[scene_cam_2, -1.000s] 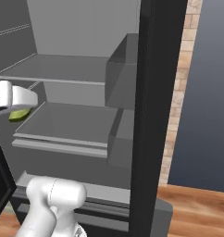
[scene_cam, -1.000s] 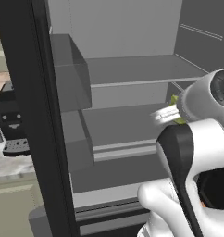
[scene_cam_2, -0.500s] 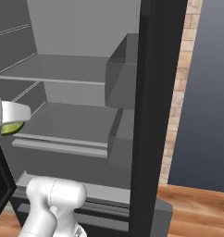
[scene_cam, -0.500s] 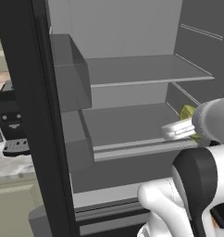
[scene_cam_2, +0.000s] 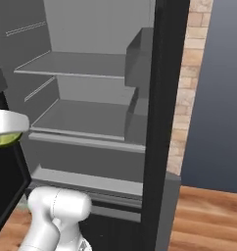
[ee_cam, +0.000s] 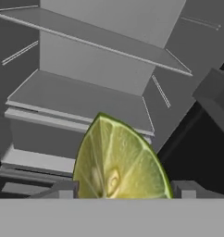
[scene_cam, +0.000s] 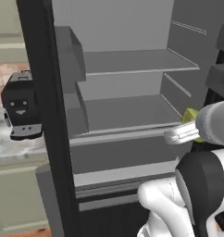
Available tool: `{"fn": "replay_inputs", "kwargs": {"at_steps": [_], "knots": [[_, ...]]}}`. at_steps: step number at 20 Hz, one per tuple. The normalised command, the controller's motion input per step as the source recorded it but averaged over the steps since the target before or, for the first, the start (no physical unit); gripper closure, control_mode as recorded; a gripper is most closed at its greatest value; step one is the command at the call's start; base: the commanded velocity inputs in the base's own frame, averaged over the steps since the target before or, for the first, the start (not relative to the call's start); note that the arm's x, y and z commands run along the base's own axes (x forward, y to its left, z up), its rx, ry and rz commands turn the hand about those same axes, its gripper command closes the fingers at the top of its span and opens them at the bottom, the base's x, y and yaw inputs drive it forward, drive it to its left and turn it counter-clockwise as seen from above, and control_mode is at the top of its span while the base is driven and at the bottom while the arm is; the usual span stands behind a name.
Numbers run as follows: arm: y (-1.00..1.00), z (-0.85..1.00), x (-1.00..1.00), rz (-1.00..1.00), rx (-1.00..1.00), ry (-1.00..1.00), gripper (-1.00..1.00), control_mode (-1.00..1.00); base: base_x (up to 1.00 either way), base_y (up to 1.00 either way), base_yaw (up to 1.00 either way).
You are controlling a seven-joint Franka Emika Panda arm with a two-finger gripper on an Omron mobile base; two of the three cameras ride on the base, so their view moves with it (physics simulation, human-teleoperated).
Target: There is a bowl on the dining counter. Grab a lemon wedge from the fridge and place it in the bowl. Then get the liquor bottle and glass cup from the cabinet and place them next to the bowl.
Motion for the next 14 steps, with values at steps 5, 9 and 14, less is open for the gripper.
{"fn": "replay_inputs", "kwargs": {"at_steps": [5, 9, 14], "knots": [[0.0, 0.0, 0.0, 0.0, 0.0, 0.0, 1.0, 1.0, -1.0, 0.0, 0.15], [0.0, 0.0, 0.0, 0.0, 0.0, 0.0, 1.0, 1.0, -0.78, 0.0, 0.32], [0.0, 0.0, 0.0, 0.0, 0.0, 0.0, 1.0, 1.0, -0.61, -0.08, 0.47]]}}
